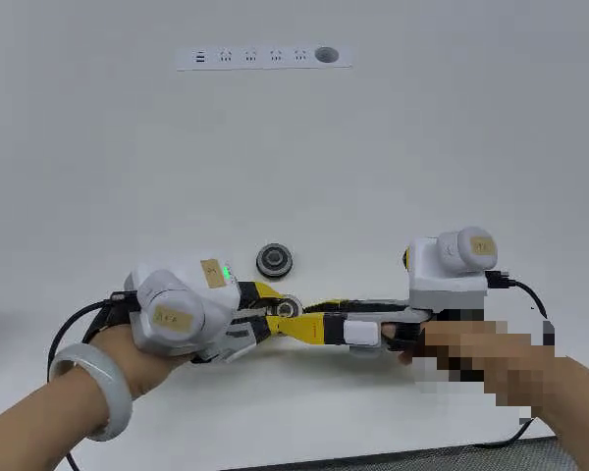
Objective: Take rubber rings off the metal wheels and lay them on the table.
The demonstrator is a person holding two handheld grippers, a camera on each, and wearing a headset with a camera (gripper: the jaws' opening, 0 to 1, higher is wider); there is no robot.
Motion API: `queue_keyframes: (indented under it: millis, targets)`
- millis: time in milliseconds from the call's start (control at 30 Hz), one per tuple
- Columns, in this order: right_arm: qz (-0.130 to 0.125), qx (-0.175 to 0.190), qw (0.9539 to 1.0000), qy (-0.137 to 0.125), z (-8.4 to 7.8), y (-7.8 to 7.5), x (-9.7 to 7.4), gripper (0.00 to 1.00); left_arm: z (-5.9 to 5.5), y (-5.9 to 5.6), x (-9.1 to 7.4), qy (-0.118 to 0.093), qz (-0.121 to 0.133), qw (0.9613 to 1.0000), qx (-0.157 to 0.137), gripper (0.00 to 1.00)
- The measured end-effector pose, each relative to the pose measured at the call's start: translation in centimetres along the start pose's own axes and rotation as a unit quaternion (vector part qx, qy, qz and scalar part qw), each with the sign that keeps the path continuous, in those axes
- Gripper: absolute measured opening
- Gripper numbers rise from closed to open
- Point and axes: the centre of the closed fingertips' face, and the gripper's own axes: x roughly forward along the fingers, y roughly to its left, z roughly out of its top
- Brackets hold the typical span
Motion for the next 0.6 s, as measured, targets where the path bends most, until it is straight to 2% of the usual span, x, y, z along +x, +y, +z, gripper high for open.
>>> queue_keyframes:
  millis: [167, 233, 600]
  targets:
    - [-0.003, -0.005, 1.0000, -0.001, -0.04, -0.09, -0.04, 0.48, -0.01, 0.02, 0.01, 0.000, 0.000, 1.0000, 0.000, 0.12]
    - [-0.012, -0.014, 0.9998, -0.003, 0.07, -0.43, -0.06, 0.49, 0.00, 0.01, 0.01, 0.000, 0.000, 1.0000, 0.000, 0.12]
    - [-0.012, -0.016, 0.9998, -0.007, 0.30, -0.45, 0.43, 0.53, 0.00, -0.02, 0.01, 0.001, 0.001, 1.0000, -0.002, 0.12]
